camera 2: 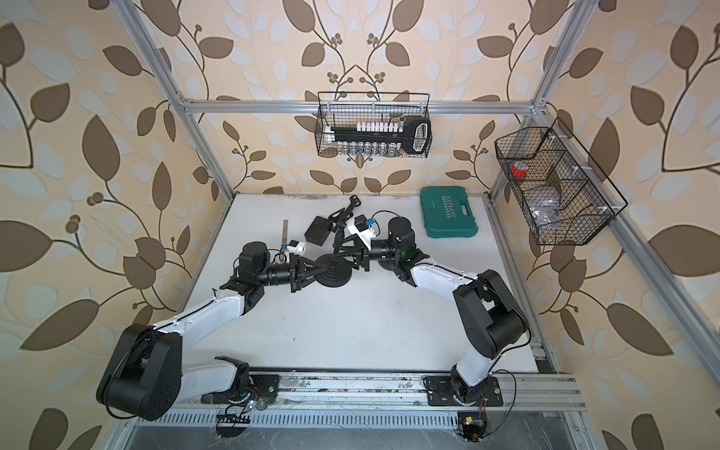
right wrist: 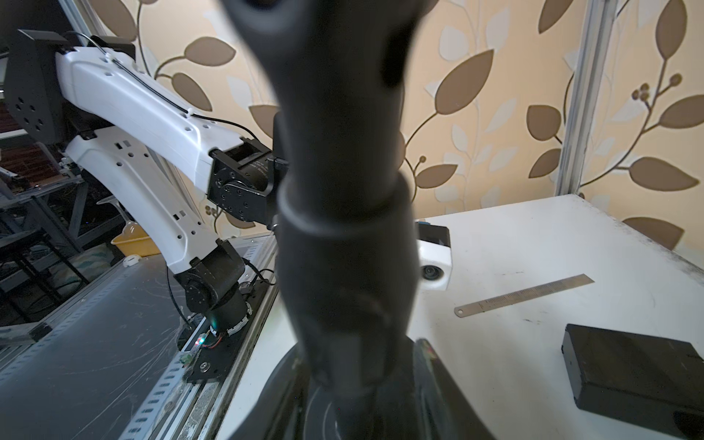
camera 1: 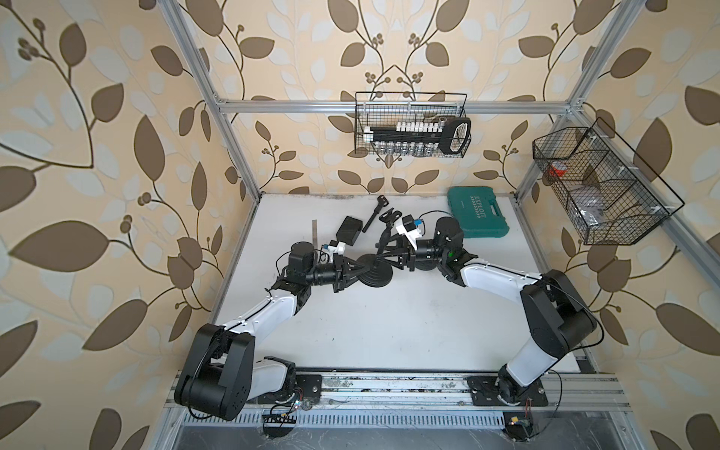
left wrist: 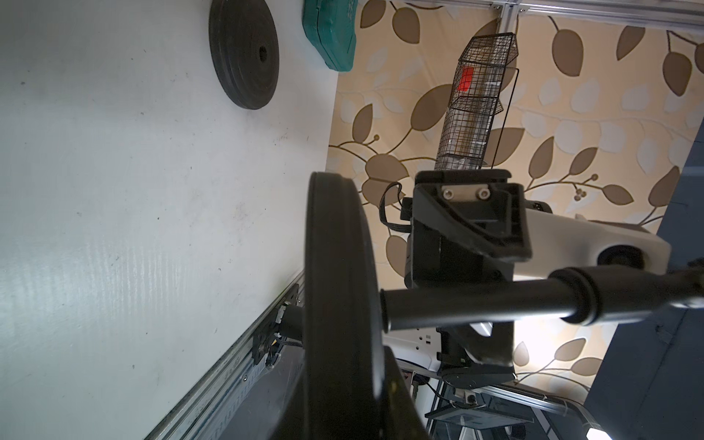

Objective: Assemble a microphone stand
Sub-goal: Screw the microphone stand pole into the microphone stand base, then place the microphone stand at the center of the board.

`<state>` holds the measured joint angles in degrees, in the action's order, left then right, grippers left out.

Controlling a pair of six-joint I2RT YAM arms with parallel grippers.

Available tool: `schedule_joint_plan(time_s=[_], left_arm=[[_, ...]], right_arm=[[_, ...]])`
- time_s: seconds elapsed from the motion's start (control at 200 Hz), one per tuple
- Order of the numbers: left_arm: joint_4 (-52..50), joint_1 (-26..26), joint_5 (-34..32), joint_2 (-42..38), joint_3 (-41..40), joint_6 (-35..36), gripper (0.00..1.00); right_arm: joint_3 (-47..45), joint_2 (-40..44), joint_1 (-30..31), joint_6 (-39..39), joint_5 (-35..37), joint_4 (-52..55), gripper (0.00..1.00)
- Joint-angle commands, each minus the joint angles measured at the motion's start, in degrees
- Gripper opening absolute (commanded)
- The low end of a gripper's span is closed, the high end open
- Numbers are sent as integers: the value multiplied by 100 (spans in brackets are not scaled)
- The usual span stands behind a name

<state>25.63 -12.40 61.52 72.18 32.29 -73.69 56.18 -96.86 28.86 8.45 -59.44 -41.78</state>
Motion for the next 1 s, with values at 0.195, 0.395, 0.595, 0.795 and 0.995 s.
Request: schedule_joint_plan(time_s=[0.195, 0.395, 0.595, 0.795, 0.995], left_arm=[[761, -30, 244, -9, 304, -115, 0], [875, -26, 58, -55, 374, -152, 0], [745, -32, -104, -172, 407, -31, 0], [293, -25, -316, -357, 405, 267, 0], [22, -25, -563, -399, 435, 435, 0]], right_arm=[[88, -184, 14, 265, -239, -334, 8], [-420, 88, 158, 705, 1285, -307, 0], [-1079, 859, 1062, 1282, 5426, 966, 0], [-878, 1091, 1898, 1448, 7719, 1949, 0], [-977, 1236, 1582, 1212, 5736, 1336, 72]])
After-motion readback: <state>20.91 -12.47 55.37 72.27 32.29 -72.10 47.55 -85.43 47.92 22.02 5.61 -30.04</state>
